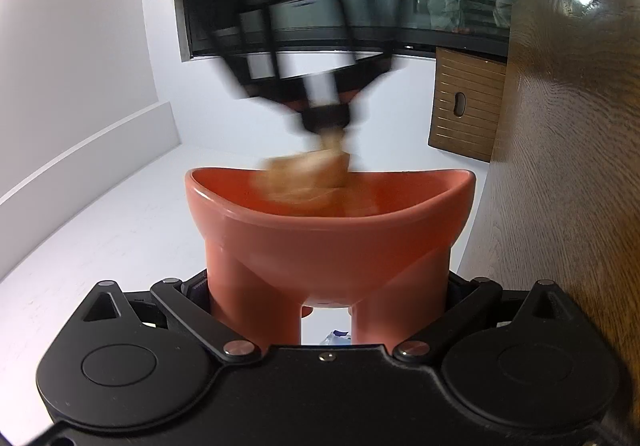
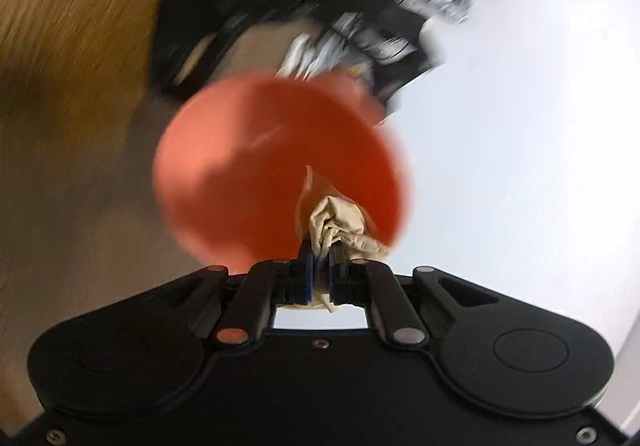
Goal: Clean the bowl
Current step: 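Wipe the cloth around the bowl interior with the right tool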
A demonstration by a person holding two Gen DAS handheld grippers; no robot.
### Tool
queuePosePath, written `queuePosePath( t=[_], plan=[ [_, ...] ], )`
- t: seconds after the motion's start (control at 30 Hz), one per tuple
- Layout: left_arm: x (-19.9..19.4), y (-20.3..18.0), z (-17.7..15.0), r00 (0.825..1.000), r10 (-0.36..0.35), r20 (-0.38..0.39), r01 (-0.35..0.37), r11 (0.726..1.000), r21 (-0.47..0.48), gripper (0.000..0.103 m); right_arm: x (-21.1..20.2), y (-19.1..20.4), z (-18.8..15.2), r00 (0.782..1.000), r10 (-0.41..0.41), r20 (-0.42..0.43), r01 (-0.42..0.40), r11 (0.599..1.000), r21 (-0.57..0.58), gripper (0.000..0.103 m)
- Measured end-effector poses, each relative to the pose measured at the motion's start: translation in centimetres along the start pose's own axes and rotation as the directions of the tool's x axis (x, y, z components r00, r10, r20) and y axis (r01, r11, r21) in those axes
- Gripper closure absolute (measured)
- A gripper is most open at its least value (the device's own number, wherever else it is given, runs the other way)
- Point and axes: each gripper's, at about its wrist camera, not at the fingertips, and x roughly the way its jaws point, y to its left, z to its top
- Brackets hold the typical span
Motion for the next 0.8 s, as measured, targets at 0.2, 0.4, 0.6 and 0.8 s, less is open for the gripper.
queuePosePath(
  t=[0.2,0.4,0.6,0.8],
  plan=[
    [-0.1,0.0,0.0,1.0,0.0,0.0,0.0,1.0,0.0,0.005,-3.7,1.1,2.2,0.988,0.011,0.154,0.002,0.996,-0.084,0.096],
    [-0.2,0.1,0.0,1.0,0.0,0.0,0.0,1.0,0.0,0.005,-1.8,-4.3,-1.1,0.994,-0.093,0.049,0.093,0.996,0.017,0.095],
    [-0.1,0.1,0.0,1.0,0.0,0.0,0.0,1.0,0.0,0.005,-1.6,-0.4,-2.2,0.998,0.062,0.033,-0.058,0.993,-0.098,0.095],
    [-0.2,0.1,0.0,1.0,0.0,0.0,0.0,1.0,0.0,0.005,-3.9,-4.3,-1.4,0.989,-0.043,0.144,0.042,0.999,0.011,0.095]
  ],
)
